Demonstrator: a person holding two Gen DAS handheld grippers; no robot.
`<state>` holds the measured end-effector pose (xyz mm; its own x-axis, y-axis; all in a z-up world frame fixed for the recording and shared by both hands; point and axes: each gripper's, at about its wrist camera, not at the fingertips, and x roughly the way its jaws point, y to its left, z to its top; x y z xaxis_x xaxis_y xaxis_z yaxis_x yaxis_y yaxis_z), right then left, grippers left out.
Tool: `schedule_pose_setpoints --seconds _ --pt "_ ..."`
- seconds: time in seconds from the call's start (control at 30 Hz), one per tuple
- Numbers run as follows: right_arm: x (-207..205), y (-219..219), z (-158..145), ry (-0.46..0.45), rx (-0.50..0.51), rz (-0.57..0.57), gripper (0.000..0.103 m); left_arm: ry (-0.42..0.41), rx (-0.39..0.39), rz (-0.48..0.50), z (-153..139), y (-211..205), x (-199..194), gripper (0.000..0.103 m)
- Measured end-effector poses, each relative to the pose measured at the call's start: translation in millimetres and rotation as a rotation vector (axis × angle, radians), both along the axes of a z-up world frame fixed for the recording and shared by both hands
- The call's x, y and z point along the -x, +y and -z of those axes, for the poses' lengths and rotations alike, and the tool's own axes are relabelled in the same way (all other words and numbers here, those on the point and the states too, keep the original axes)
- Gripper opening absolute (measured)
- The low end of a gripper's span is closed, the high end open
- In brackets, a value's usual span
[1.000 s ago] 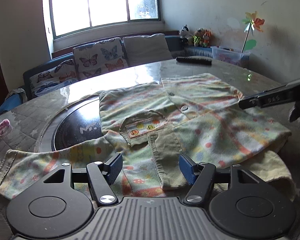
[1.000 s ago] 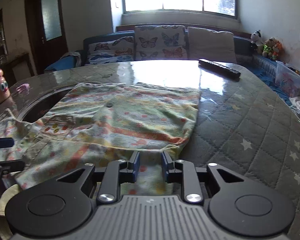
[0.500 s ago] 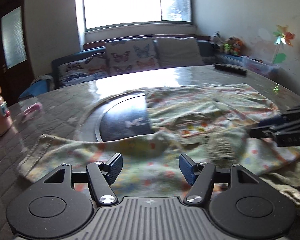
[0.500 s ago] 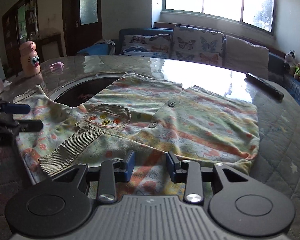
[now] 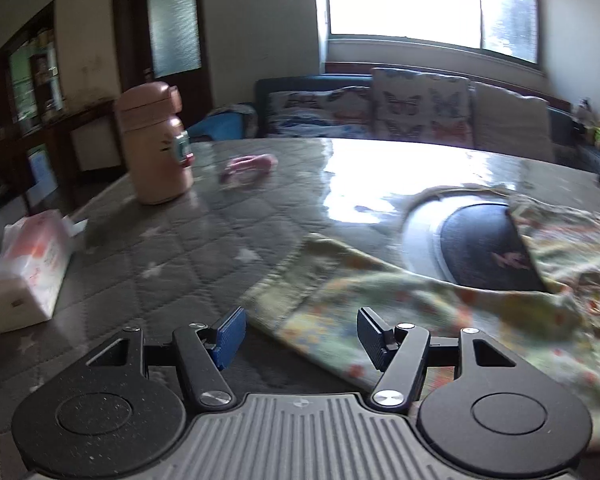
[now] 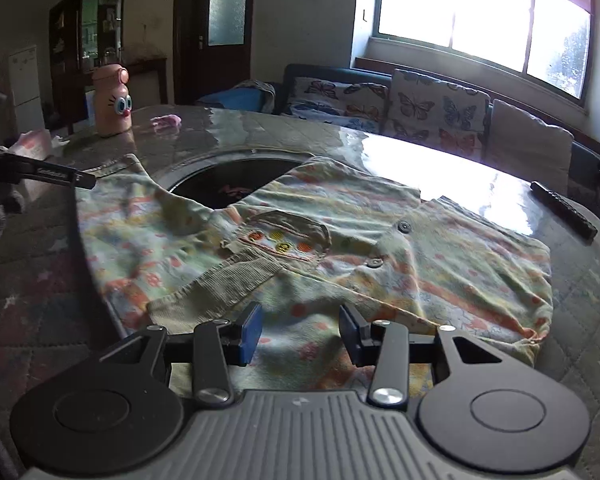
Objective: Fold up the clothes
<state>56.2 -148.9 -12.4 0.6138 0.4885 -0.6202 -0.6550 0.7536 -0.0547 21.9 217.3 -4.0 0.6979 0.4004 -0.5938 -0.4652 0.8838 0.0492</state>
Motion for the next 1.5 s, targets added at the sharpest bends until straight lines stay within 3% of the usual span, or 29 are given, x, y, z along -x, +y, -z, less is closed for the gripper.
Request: schedule_pose_setpoints --seconds 0.27,0.43,0.5,0.7,0.9,1.1,1.3,1.47,1.5 --pt "2.4 -5.6 -0.6 0.024 -0.018 0.015 0.043 0.006 0.066 -0.063 4.2 25.0 -11.1 0.054" --pt "3.8 -12.8 -1.4 0.030 -0.036 0.035 0.043 -0.012 0.070 -0.020 4.1 21.1 -17.0 0.031" --pt "5.1 -16.9 -2.7 0.031 -0.044 0.044 0.043 -0.021 0.088 -0.005 3.1 19.7 -17.5 0.011" --pt "7.9 -33.1 -7.9 0.035 -0.076 0.088 0.043 -0.095 0.133 0.081 -20.2 -5.0 -12.7 0.010" --pt "4.8 -55.9 -8.7 0.062 -0.137 0.155 0.043 -0.190 0.211 0.319 -58.0 -71.7 -9.6 0.010" --pt "5.7 -85.9 -10.8 0.063 -0.187 0.228 0.042 -0.217 0.267 0.559 -71.2 -149.9 -16.4 0.010" --pt "4.6 -115.7 -11.0 0.078 -0.241 0.312 0.042 -0.155 0.295 0.755 -58.1 -212.3 -23.2 0.010" --pt "5.0 -128.1 -13.7 0.090 -0.279 0.341 0.041 -0.090 0.251 0.835 -40.1 -235.9 -19.5 0.013" --pt "4.8 -128.7 -14.1 0.094 -0.286 0.341 0.041 -0.083 0.244 0.845 -37.2 -235.8 -17.2 0.018"
